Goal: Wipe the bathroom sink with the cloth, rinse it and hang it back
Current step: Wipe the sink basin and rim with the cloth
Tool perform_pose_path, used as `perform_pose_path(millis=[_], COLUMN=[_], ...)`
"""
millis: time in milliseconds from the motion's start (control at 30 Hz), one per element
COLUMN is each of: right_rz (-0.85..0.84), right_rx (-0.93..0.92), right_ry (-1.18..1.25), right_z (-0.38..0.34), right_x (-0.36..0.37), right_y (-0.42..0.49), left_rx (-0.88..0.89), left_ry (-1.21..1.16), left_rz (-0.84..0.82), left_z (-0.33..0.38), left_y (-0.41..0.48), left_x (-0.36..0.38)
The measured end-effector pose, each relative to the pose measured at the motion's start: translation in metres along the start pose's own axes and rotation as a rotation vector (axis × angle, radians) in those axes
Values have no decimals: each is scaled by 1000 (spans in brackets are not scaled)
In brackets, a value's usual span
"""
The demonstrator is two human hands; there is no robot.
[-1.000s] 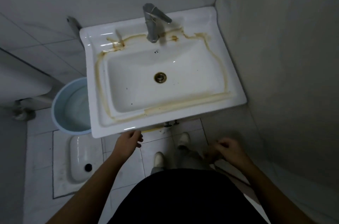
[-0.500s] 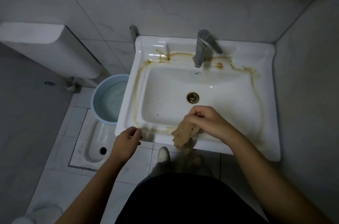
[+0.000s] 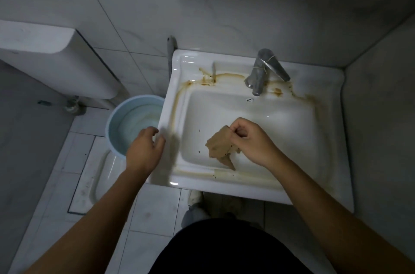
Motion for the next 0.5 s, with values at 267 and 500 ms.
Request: perform_pose_path(millis=[267, 500], right_rz=[127, 81], right_rx=[-23, 257], right_ry=[65, -203], right_z=[-35, 70], right_x=[-1, 53], right_y=[35, 75], left_rx=[104, 156], left_ry=[-76, -158], left_rz=[1, 52], left_z=[-10, -20], left_y=[22, 17], left_x=[21, 39])
Point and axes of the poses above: each hand's wrist, its own y-axis towards the middle knuckle, its own x-axis out of the palm, z = x × y, the point moved 7 cm from there along y, towards the middle knuckle, and after that the axes turned 11 degrees about x, right-handed, at the moved point
